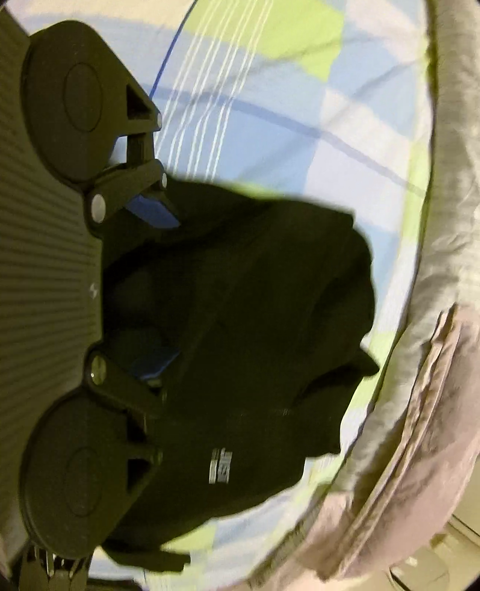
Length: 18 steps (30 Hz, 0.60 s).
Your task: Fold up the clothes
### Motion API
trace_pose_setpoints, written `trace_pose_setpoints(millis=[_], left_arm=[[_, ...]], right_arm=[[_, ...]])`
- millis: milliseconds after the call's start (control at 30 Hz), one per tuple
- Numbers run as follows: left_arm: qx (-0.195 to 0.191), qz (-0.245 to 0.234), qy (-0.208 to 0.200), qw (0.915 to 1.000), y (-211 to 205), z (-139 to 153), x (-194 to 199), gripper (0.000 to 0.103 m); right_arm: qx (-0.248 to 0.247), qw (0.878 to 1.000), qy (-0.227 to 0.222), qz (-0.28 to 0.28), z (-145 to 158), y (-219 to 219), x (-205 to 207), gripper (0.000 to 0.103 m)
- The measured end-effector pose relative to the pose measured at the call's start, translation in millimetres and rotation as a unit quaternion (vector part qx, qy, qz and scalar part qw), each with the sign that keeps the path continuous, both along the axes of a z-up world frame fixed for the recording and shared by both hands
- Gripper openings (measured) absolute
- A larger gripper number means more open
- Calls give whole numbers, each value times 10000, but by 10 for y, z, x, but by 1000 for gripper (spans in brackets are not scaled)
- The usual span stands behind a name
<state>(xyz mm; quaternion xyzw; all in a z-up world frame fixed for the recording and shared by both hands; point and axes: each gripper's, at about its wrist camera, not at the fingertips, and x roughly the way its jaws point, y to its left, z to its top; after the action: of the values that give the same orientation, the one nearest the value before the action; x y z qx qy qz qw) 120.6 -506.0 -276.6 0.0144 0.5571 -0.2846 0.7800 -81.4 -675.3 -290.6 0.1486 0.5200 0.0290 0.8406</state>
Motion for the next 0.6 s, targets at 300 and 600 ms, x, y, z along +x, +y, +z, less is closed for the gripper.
trace_pose_setpoints(millis=[300,600], left_arm=[[27,-557,-226,9982,1,110,-45,2],[2111,-14,-1788,9610,1959,1281,649,3]], right_arm=[[-67,9999,84,-25,-11,47,-54,57],[-186,9998,-49,-4,210,47,-10,57]])
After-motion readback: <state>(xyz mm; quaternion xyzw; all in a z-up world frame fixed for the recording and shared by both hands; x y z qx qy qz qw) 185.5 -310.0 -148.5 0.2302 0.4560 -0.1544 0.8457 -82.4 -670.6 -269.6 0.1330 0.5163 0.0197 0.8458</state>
